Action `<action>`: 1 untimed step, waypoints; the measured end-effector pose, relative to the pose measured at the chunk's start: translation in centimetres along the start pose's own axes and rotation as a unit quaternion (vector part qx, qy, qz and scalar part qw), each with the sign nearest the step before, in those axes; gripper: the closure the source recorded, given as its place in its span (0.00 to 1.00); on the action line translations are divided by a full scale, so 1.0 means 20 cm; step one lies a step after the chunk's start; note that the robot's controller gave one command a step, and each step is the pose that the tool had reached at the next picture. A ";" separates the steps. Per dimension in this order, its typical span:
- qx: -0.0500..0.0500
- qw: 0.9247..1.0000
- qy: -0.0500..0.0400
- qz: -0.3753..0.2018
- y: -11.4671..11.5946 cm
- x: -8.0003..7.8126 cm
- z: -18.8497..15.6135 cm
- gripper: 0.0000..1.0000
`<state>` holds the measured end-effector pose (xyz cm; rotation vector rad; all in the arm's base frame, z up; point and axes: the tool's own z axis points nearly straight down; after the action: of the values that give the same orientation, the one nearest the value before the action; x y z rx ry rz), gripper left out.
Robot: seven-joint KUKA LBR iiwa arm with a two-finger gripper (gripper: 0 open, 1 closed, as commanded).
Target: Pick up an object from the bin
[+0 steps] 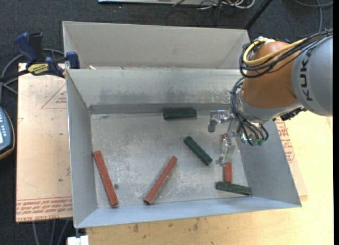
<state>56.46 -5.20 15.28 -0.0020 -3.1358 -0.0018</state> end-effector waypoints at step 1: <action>-0.001 0.999 -0.006 0.040 0.18 0.08 0.42 0.00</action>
Offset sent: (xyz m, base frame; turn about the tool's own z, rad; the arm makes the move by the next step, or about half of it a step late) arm -0.0177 0.0342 -0.0828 0.0807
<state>54.80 -1.53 6.85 -0.1270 -3.1449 -0.0043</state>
